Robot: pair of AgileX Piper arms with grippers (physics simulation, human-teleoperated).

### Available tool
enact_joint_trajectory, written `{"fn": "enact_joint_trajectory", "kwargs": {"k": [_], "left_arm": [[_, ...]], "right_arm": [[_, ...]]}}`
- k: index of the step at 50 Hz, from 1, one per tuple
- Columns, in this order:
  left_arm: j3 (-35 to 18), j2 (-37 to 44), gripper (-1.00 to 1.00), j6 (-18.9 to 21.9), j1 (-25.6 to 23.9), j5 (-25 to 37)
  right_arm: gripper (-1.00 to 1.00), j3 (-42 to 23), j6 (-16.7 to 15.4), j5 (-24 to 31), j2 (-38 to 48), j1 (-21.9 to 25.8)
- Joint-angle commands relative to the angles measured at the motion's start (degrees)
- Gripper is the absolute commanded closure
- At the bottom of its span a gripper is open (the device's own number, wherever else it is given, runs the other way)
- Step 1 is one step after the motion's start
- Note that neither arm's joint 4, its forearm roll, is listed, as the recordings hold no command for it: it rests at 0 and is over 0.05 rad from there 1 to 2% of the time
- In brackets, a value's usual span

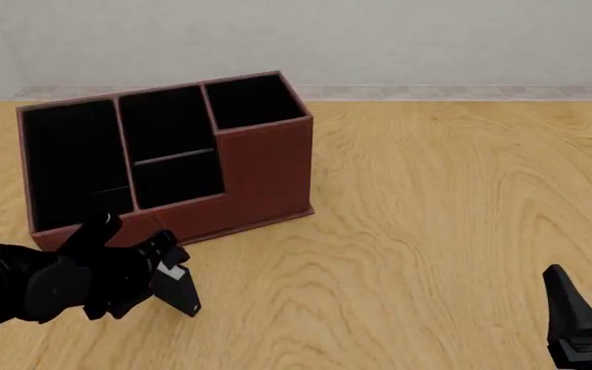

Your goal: Pick up the book and place it in the left compartment of the caddy.

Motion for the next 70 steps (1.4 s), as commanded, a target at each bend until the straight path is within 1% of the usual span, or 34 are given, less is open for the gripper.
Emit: {"fn": "enact_joint_trajectory", "kwargs": {"k": [1,6,7,19,26,34,35,36,38,44,45,56,62,65,66,68,70], "left_arm": [[1.7,1.5,-1.00,-1.0,-0.3,-0.6],[2.1,1.7,-1.00,-1.3,-0.5,-1.0],[2.2,1.8,1.00,-1.5,-0.6,-1.2],[2.5,0.5,1.00,-1.8,-0.1,-0.2],[2.6,-2.6,1.00,-1.7,0.1,2.5],[2.3,-9.9,1.00,-1.0,0.3,9.6],[2.5,-12.1,1.00,-0.7,0.2,11.5],[2.5,-12.1,1.00,-0.7,0.2,11.5],[2.6,-14.9,1.00,-0.7,0.1,14.0],[1.1,-20.8,1.00,0.7,1.1,20.8],[0.4,-22.4,1.00,1.1,1.6,22.8],[-1.2,-31.3,1.00,2.1,2.8,32.0],[-3.8,-35.1,1.00,3.6,3.8,37.6],[-6.6,-35.6,1.00,5.3,5.3,40.2],[-7.4,-35.7,1.00,5.3,5.5,41.0],[-9.0,-35.6,1.00,6.6,6.4,41.8],[-9.9,-35.7,1.00,7.1,6.8,42.7]], "right_arm": [[-1.00,0.0,0.0,0.0,-0.1,0.0],[-1.00,0.0,0.0,0.0,-0.1,0.0],[-1.00,0.0,0.0,0.0,-0.1,0.0],[-1.00,0.0,0.0,0.0,-0.1,0.0],[-1.00,0.0,0.0,0.0,-0.1,0.0],[-1.00,0.0,0.0,0.0,-0.1,0.0],[-1.00,0.0,0.0,0.0,-0.1,0.0],[-1.00,0.0,0.0,0.0,-0.1,0.0],[-1.00,0.0,0.0,0.0,-0.1,0.0],[-1.00,0.0,0.0,0.0,-0.1,0.0],[-1.00,0.0,0.0,0.0,-0.1,0.0],[-1.00,0.0,0.0,0.0,-0.1,0.0],[-1.00,0.0,0.0,0.0,-0.1,0.0],[-1.00,0.0,0.0,0.0,-0.1,0.0],[-1.00,0.0,0.0,0.0,-0.1,0.0],[-1.00,0.0,0.0,0.0,-0.1,0.0],[-1.00,0.0,0.0,0.0,-0.1,0.0]]}}
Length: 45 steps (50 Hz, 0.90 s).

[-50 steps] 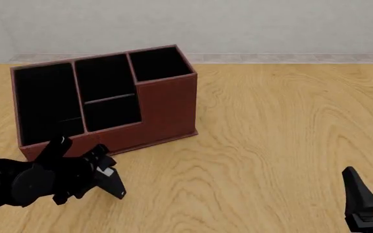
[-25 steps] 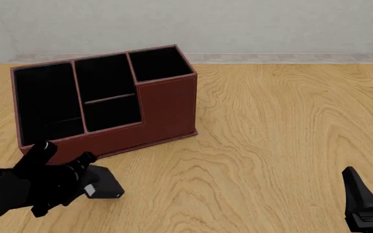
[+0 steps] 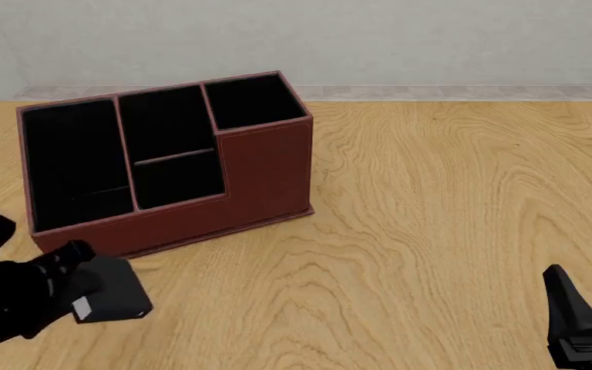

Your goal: Pick up the book and place it in the left compartment of the caddy.

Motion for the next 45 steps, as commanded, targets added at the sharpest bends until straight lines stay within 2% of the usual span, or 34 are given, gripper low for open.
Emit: {"fn": "enact_joint_trajectory", "kwargs": {"k": [1,10,15,20,21,22,23,25,28,29,35,37,39,44,45], "left_arm": [[-6.4,-3.9,1.00,4.7,3.0,7.6],[-13.7,-1.4,1.00,11.1,8.0,11.1],[-19.9,0.8,1.00,15.7,11.2,13.6],[-22.8,2.1,1.00,18.2,13.2,14.6],[-25.8,3.0,1.00,18.8,13.8,16.3],[-24.8,3.0,1.00,19.7,14.4,15.0],[-25.9,3.9,1.00,22.3,16.3,14.4],[-26.3,3.9,1.00,22.5,16.3,14.6],[-28.7,4.8,1.00,25.0,17.7,14.6],[-30.7,5.7,1.00,25.6,17.8,15.8],[-30.8,6.5,1.00,29.3,19.7,14.8],[-33.9,7.7,1.00,31.0,20.7,16.1],[-32.8,7.8,1.00,33.6,21.7,14.3],[-34.5,8.4,1.00,39.0,22.5,13.8],[-34.0,8.4,1.00,38.0,22.3,13.9]], "right_arm": [[-1.00,0.0,0.0,0.0,-0.1,0.0],[-1.00,0.0,0.0,0.0,-0.1,0.0],[-1.00,0.0,0.0,0.0,-0.1,0.0],[-1.00,0.0,0.0,0.0,-0.1,0.0],[-1.00,0.0,0.0,0.0,-0.1,0.0],[-1.00,0.0,0.0,0.0,-0.1,0.0],[-1.00,0.0,0.0,0.0,-0.1,0.0],[-1.00,0.0,0.0,0.0,-0.1,0.0],[-1.00,0.0,0.0,0.0,-0.1,0.0],[-1.00,0.0,0.0,0.0,-0.1,0.0],[-1.00,0.0,0.0,0.0,-0.1,0.0],[-1.00,0.0,0.0,0.0,-0.1,0.0],[-1.00,0.0,0.0,0.0,-0.1,0.0],[-1.00,0.0,0.0,0.0,-0.1,0.0],[-1.00,0.0,0.0,0.0,-0.1,0.0]]}}
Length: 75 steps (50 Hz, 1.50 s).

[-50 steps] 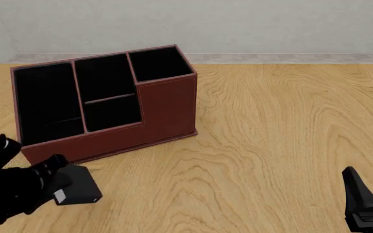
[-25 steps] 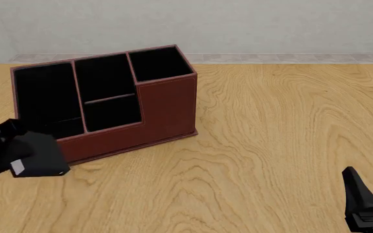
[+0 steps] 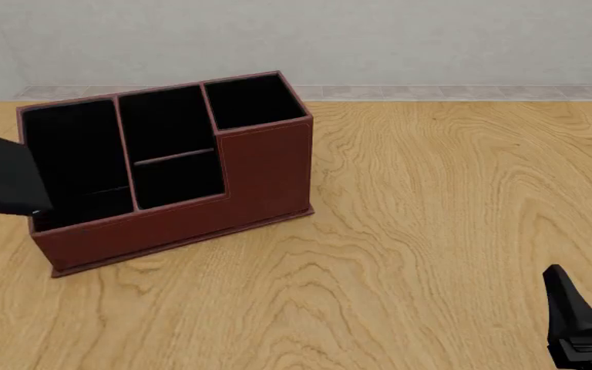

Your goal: Pick up the book and place it in the left compartment of the caddy.

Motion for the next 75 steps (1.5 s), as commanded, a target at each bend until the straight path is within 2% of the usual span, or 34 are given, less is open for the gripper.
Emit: {"fn": "enact_joint_trajectory", "kwargs": {"k": [1,2,3,4,5,15,20,29,47,51,75], "left_arm": [[-3.4,2.0,1.00,9.6,2.8,-0.6],[-3.2,1.9,1.00,10.0,2.7,-0.9],[-5.3,2.4,1.00,10.2,2.8,0.7],[-4.0,2.2,1.00,12.4,3.5,-1.9],[-3.6,2.2,1.00,12.9,3.3,-2.1],[-2.0,3.4,1.00,13.9,1.8,-4.8],[-2.5,4.8,1.00,13.5,1.9,-5.6],[-0.5,7.1,1.00,14.0,2.3,-9.1],[2.2,11.2,1.00,11.9,1.4,-14.2],[3.0,11.6,1.00,12.5,1.4,-15.0],[1.7,18.1,1.00,14.1,3.3,-18.2]], "right_arm": [[-1.00,0.0,0.0,0.0,-0.1,0.0],[-1.00,0.0,0.0,0.0,-0.1,0.0],[-1.00,0.0,0.0,0.0,-0.1,0.0],[-1.00,0.0,0.0,0.0,-0.1,0.0],[-1.00,0.0,0.0,0.0,-0.1,0.0],[-1.00,0.0,0.0,0.0,-0.1,0.0],[-1.00,0.0,0.0,0.0,-0.1,0.0],[-1.00,0.0,0.0,0.0,-0.1,0.0],[-1.00,0.0,0.0,0.0,-0.1,0.0],[-1.00,0.0,0.0,0.0,-0.1,0.0],[-1.00,0.0,0.0,0.0,-0.1,0.0]]}}
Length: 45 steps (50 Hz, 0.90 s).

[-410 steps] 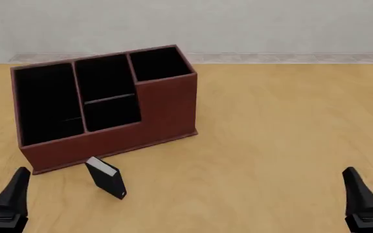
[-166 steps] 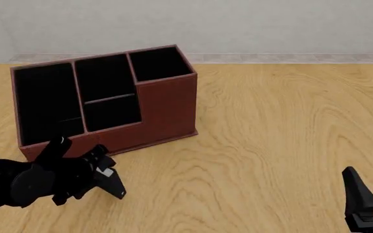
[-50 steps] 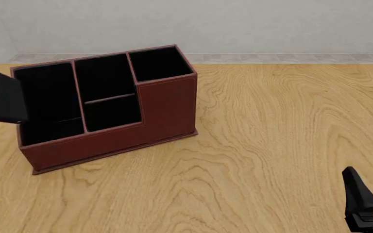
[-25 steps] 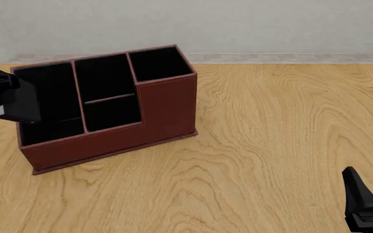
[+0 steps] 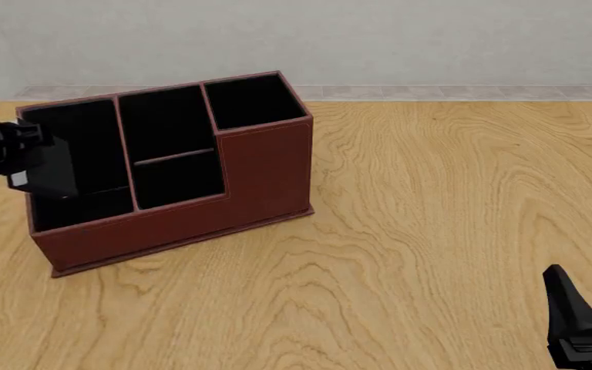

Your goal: Pick up the book and place it in the left compartment of the caddy.

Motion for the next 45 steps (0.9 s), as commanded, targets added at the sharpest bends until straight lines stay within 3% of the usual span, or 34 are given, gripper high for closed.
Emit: {"fn": "enact_joint_trajectory", "kwargs": {"k": [1,14,16,29,45], "left_arm": [[-1.3,3.0,1.00,1.8,1.3,-1.6],[-0.1,5.8,1.00,3.0,1.9,-3.6],[-2.4,6.1,1.00,2.9,1.8,-1.6],[1.0,8.3,1.00,2.6,1.6,-6.4],[-1.0,11.6,1.00,2.2,1.9,-7.8]], "right_arm": [[-1.00,0.0,0.0,0.0,-0.1,0.0],[-1.00,0.0,0.0,0.0,-0.1,0.0],[-1.00,0.0,0.0,0.0,-0.1,0.0],[-1.00,0.0,0.0,0.0,-0.1,0.0],[-1.00,0.0,0.0,0.0,-0.1,0.0]]}}
